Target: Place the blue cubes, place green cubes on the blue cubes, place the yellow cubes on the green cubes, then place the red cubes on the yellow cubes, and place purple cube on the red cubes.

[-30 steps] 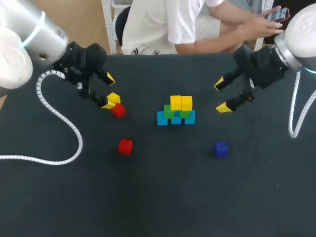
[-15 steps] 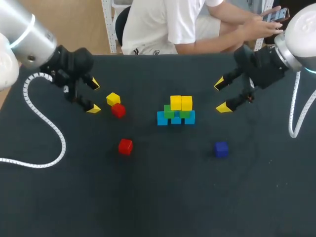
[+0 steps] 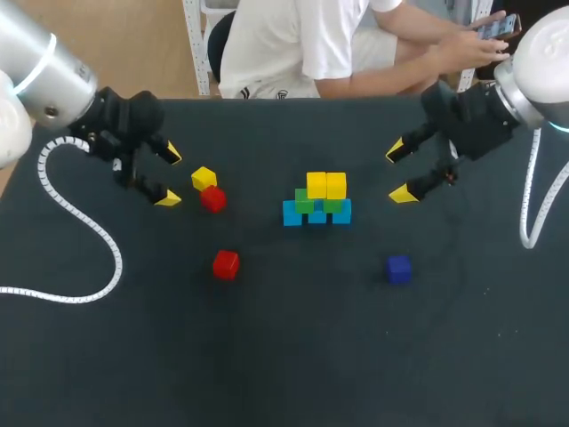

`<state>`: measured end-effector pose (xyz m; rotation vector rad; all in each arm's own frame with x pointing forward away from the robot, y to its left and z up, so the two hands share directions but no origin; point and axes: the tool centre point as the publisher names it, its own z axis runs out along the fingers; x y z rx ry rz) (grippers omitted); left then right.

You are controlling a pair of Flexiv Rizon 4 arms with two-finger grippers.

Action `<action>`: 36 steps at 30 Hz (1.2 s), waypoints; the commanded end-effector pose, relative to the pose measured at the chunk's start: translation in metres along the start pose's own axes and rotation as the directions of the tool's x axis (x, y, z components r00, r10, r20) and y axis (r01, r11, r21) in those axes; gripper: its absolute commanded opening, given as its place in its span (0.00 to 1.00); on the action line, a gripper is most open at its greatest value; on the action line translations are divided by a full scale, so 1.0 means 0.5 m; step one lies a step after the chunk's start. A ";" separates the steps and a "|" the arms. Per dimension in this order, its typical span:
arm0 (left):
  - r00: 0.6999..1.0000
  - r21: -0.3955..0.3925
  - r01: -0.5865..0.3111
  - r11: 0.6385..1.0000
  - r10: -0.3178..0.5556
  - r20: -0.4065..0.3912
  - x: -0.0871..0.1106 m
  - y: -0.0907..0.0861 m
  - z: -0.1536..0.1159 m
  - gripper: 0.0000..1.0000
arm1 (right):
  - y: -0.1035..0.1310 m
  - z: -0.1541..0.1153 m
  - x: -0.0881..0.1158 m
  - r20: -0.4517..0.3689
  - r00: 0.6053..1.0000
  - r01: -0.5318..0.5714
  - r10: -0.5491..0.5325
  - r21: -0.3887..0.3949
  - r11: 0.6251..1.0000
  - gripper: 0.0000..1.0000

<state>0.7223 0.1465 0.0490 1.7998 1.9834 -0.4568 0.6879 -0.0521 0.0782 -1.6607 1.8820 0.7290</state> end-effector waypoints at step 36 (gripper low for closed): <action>0.816 0.456 -0.453 0.766 0.562 -0.134 -0.018 0.174 0.086 1.00 | 0.001 0.000 0.001 0.002 1.000 0.001 -0.001 0.001 1.000 1.00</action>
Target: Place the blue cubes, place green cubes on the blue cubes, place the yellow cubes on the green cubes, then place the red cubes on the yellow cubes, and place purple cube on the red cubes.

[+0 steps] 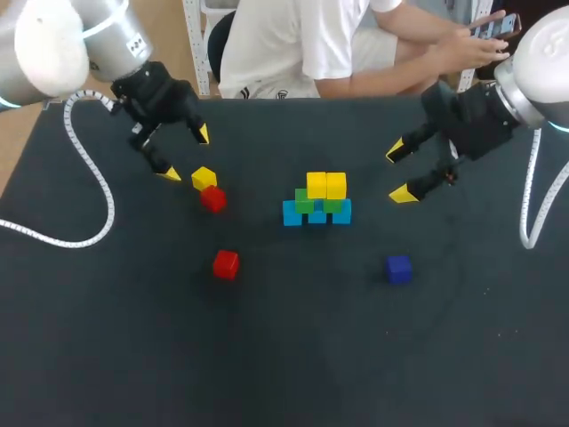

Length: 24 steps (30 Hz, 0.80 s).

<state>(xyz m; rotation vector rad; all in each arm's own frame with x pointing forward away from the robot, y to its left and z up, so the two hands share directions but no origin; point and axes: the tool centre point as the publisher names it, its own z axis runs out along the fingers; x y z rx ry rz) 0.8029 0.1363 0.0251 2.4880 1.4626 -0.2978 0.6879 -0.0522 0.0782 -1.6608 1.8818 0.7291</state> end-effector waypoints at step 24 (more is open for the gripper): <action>0.999 0.289 0.053 0.956 -0.050 -0.017 0.044 0.042 0.075 1.00 | 0.001 0.000 0.001 0.002 1.000 0.001 -0.001 0.001 1.000 1.00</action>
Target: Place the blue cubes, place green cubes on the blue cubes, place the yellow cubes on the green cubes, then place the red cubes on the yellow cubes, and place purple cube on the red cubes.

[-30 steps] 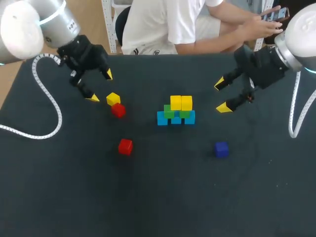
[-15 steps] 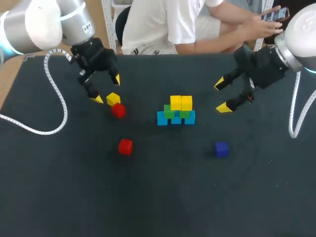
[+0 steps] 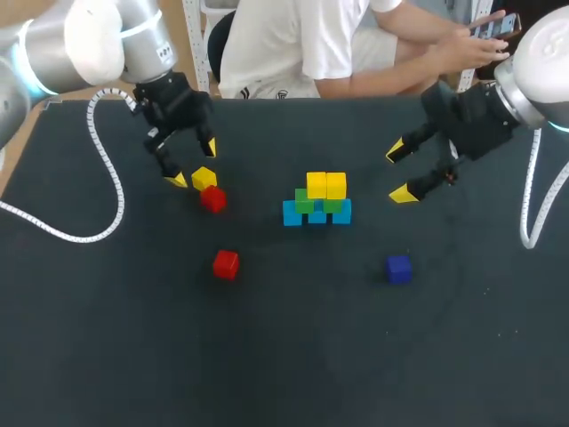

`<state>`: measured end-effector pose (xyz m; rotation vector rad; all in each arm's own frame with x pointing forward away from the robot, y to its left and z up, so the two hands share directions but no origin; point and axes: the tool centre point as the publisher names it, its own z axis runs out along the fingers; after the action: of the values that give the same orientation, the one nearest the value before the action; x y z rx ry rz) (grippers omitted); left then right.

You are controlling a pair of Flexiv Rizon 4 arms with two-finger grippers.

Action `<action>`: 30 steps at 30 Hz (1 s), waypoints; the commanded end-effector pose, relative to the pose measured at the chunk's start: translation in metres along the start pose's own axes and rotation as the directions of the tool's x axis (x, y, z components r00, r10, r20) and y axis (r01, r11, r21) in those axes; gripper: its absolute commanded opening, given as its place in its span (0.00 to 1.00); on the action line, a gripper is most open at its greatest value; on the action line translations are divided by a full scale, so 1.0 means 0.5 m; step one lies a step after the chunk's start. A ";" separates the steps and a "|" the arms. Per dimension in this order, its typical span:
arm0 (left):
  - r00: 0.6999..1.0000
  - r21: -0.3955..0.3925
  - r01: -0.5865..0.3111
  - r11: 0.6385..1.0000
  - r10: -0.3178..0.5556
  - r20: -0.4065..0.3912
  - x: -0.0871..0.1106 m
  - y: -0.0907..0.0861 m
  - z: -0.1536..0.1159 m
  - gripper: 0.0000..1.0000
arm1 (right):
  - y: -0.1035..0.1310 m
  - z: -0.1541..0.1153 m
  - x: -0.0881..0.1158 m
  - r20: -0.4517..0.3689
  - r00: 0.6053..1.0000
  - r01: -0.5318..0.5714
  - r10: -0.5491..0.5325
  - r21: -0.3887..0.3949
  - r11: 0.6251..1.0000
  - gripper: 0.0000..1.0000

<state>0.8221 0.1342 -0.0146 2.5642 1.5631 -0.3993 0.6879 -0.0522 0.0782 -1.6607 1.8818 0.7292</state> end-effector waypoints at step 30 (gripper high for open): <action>0.995 0.074 0.017 0.997 -0.025 0.101 -0.022 -0.007 0.000 1.00 | 0.001 0.000 0.001 0.002 1.000 0.001 -0.001 0.001 1.000 1.00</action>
<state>0.8024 0.1293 -0.0104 2.5170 1.5691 -0.5620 0.6879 -0.0522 0.0782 -1.6607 1.8818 0.7292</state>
